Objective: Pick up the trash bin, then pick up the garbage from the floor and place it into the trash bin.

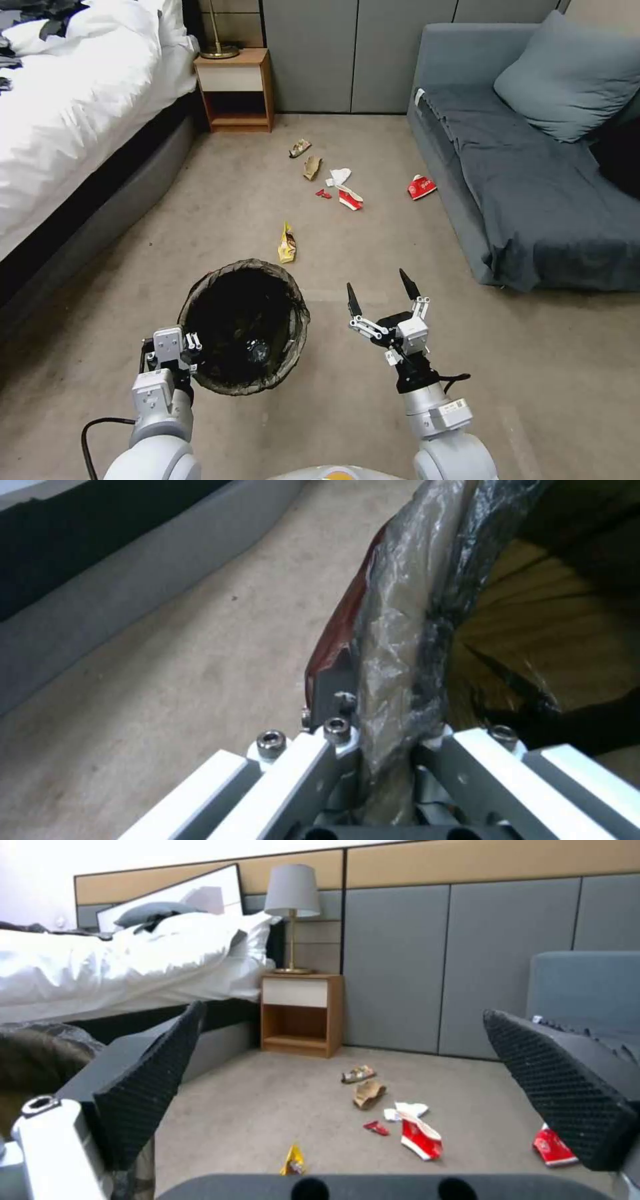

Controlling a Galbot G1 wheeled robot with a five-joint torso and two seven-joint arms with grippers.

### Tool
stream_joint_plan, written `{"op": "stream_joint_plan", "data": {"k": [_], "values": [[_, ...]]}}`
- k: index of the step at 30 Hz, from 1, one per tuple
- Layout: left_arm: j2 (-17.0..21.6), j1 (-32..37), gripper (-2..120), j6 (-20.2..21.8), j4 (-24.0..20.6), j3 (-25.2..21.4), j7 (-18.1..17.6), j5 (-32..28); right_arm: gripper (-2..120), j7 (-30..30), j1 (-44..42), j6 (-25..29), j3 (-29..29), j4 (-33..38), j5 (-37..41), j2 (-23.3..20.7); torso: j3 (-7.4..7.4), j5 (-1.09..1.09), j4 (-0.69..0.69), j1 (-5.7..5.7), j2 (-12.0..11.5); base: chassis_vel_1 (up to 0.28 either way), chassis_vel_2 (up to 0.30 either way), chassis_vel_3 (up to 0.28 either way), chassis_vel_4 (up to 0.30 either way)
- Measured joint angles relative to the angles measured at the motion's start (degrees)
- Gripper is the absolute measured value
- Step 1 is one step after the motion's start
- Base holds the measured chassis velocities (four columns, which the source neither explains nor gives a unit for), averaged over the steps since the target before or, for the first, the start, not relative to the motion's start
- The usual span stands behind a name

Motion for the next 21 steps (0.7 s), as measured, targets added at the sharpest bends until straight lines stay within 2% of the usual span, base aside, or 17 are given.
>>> {"op": "stream_joint_plan", "data": {"k": [10, 21], "values": [[-0.10, -0.35, 0, -0.03, -0.08, -0.23, -0.23, 0.22, 100, -0.46, 0.25, 0.15, 0.02, 0.00, 0.05, -0.11, 0.01, 0.00, 0.00, 0.01, 0.00, -0.231, 0.217, 0.218, -0.224], [-0.05, -0.64, 0, 0.01, -0.18, -0.50, -0.32, -0.08, 100, -1.29, 0.44, 0.69, 0.04, -0.33, -0.01, -0.29, 0.01, -0.02, -0.01, 0.00, 0.00, -0.322, 0.339, 0.329, -0.330]]}}
